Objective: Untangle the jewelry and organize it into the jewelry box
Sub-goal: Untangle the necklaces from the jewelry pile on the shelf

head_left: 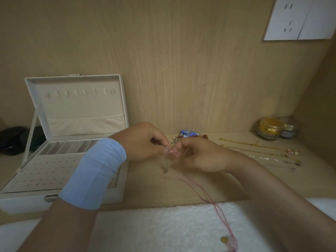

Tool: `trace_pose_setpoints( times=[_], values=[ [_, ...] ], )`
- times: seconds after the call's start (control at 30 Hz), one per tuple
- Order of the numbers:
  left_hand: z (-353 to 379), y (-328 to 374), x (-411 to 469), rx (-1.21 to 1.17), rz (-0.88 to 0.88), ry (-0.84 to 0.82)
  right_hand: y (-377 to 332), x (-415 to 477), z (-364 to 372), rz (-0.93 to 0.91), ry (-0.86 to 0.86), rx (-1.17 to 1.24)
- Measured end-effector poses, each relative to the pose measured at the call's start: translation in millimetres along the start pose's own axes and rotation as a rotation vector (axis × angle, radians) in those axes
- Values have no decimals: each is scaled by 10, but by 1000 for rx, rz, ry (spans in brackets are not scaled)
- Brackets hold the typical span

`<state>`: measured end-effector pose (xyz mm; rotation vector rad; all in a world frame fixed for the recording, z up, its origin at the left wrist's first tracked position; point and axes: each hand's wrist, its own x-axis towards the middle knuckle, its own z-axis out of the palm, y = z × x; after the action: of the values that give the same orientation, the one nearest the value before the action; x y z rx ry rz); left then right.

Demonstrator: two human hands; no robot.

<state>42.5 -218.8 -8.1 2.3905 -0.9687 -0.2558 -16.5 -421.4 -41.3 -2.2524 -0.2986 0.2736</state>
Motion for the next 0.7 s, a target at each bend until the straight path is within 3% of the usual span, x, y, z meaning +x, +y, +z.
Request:
trace_pose_setpoints(
  times=[0.13,0.33,0.7],
  values=[
    [27,-2,7,-53,-38,51,-44,31,46,-68,-8,407],
    [61,8,15,-227,-96,51,-3,79,61,-10,205,432],
    [197,-10,64,-380,-120,232,28,65,2,49,221,444]
  ],
)
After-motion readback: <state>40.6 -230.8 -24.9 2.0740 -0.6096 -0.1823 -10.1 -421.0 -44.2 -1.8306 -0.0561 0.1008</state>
